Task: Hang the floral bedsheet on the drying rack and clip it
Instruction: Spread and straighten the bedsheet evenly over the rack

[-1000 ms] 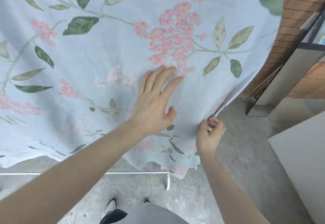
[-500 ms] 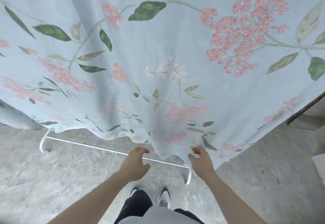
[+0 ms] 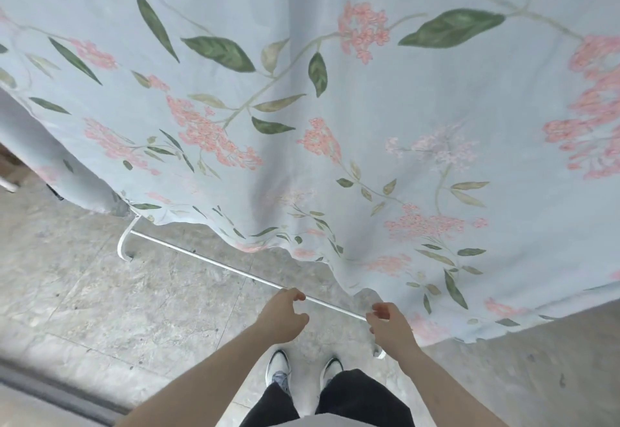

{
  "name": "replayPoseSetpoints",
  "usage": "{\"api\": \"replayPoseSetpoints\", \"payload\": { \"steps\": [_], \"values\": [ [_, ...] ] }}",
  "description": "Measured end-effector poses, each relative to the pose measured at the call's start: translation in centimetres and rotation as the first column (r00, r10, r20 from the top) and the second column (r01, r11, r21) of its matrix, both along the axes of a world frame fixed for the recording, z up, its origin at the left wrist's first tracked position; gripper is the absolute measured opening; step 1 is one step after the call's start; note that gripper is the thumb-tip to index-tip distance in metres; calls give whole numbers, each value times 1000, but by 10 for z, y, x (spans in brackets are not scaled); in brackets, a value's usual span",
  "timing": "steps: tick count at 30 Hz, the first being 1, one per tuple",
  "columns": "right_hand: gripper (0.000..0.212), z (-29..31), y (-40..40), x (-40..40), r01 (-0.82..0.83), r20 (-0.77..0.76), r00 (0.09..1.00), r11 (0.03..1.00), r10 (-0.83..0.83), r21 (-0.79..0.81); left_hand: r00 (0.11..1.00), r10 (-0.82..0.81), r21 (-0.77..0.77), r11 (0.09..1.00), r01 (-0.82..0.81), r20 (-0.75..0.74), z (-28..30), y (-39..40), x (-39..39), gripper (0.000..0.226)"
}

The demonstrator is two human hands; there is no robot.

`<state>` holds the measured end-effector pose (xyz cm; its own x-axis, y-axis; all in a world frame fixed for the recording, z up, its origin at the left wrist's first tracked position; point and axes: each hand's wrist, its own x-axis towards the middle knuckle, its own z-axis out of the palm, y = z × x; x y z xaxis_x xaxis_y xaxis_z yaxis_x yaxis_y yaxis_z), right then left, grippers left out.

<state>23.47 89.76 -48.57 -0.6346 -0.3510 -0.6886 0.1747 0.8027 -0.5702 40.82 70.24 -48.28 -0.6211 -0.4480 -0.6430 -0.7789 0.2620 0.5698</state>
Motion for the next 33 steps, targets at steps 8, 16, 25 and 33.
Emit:
{"api": "replayPoseSetpoints", "payload": {
  "steps": [8, 16, 25, 33],
  "values": [
    [29, -29, 5, -6, 81, 122, 988, 991, -94, 104, 999, 24, 41, 999, -26, 48, -31, -10, -12, 50],
    [27, -52, 19, -50, 54, 101, 992, 983, -73, 177, 986, 156, 76, 984, -160, 67, -65, 24, -67, 49],
    [42, -114, 54, -92, -32, 161, 987, 973, -5, 228, 919, 381, 203, 896, -395, 107, -115, 94, -118, 48],
    [46, -199, 34, -91, 304, 253, 906, 937, -341, 175, 820, 567, 318, 766, -559, 76, -211, 96, -147, 48]
  ]
}}
